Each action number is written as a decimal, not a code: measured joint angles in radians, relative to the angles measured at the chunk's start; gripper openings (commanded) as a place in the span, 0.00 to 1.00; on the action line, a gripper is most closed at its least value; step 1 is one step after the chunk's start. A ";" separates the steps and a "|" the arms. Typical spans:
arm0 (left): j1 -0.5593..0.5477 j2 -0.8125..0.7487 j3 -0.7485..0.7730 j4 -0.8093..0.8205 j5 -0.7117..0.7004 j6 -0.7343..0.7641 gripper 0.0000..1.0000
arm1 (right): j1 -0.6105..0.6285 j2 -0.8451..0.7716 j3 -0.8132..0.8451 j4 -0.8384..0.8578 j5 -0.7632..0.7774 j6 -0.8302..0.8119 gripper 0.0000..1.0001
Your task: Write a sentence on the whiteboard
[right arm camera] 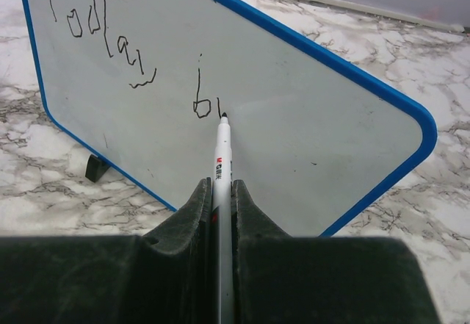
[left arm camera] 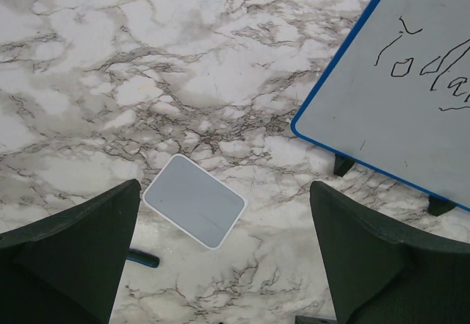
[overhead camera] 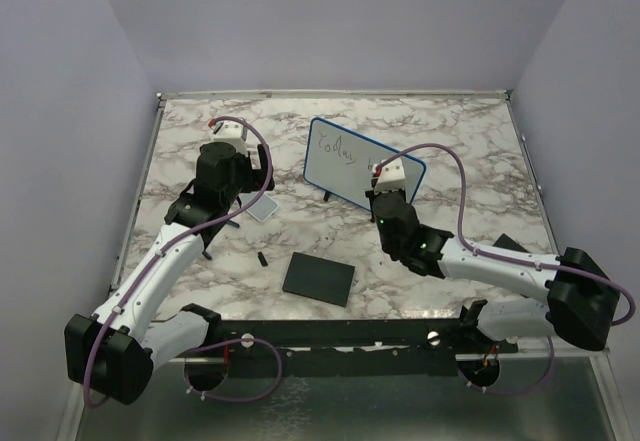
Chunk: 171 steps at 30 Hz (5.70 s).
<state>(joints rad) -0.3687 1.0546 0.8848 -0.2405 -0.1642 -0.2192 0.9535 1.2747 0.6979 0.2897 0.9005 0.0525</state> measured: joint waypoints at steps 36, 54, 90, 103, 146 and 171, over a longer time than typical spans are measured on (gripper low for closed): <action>0.000 0.000 -0.003 0.000 0.000 0.000 0.99 | 0.000 -0.090 -0.024 -0.003 -0.040 0.014 0.00; 0.000 0.000 -0.003 0.000 0.000 0.000 0.99 | -0.006 -0.058 -0.024 -0.008 -0.008 0.027 0.00; 0.000 0.000 -0.003 0.000 0.000 0.000 0.99 | -0.006 -0.081 -0.017 -0.081 -0.054 0.070 0.00; 0.000 -0.004 -0.003 0.000 0.000 0.000 0.99 | -0.006 -0.100 0.006 -0.100 -0.075 0.045 0.00; 0.000 -0.004 -0.003 0.000 0.000 0.000 0.99 | -0.020 -0.082 0.006 -0.031 -0.022 -0.013 0.00; 0.000 -0.004 -0.003 0.000 0.000 0.000 0.99 | -0.025 -0.167 -0.020 -0.038 -0.099 -0.027 0.00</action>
<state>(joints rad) -0.3691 1.0508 0.8822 -0.2405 -0.1642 -0.2192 0.9283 1.1076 0.6777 0.2516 0.8013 0.0250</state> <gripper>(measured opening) 0.988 0.112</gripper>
